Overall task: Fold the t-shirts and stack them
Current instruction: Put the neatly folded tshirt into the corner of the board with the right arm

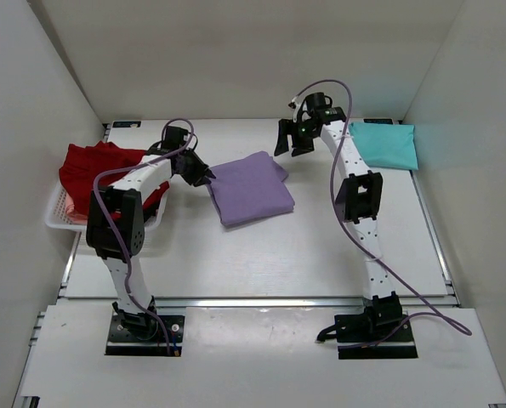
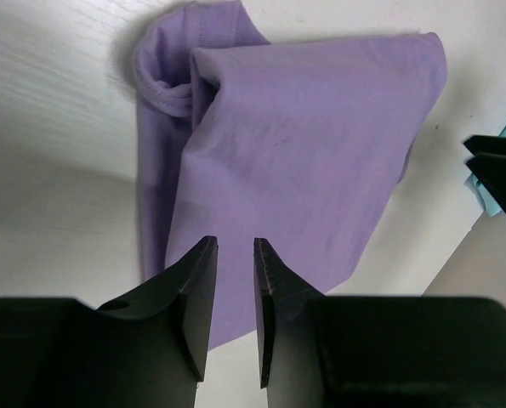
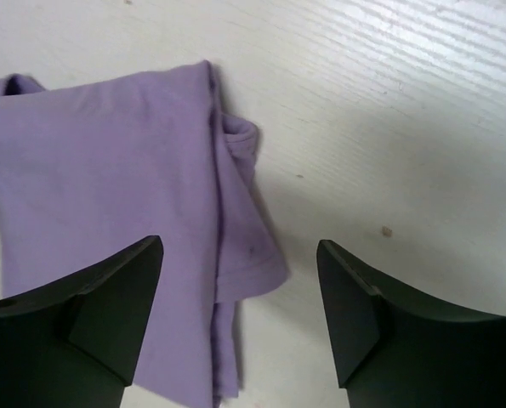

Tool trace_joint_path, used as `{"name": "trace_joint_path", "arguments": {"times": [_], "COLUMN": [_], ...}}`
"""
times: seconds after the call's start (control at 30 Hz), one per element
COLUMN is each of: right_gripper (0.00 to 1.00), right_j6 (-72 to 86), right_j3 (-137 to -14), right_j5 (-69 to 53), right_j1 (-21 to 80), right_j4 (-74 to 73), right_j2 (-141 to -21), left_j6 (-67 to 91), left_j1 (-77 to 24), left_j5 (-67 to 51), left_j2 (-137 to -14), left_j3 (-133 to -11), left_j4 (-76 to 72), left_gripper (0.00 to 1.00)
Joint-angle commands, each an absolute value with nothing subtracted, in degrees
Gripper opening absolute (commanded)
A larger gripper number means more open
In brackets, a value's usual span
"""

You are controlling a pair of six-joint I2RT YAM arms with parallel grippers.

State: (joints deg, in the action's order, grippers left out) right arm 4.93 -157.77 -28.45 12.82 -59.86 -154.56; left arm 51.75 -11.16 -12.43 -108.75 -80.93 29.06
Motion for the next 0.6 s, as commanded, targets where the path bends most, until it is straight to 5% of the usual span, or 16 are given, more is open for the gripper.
{"name": "trace_joint_path", "arguments": {"times": [0.0,0.33,0.57], "right_gripper": [0.73,0.94,0.99], "right_j6": [3.0,2.0,2.3], "right_j3": [-159.6,-154.4,-150.7], "right_j5": [-27.3,-27.9,-25.7], "right_j1": [14.2,21.4,25.2], "right_j4": [-60.4,-64.4,-67.7], "right_j2": [-157.8,-157.9,-157.3], "left_j6": [51.0,50.2,50.5], "left_j1": [-10.4,-8.0,-7.3], "left_j5": [-11.5,-10.6,-11.9], "left_j2": [-102.1,-94.9,-90.6], "left_j3": [-79.9,-77.2,-72.5], "left_j4": [28.9,30.1,29.8], "left_gripper": [0.35,0.34,0.34]}}
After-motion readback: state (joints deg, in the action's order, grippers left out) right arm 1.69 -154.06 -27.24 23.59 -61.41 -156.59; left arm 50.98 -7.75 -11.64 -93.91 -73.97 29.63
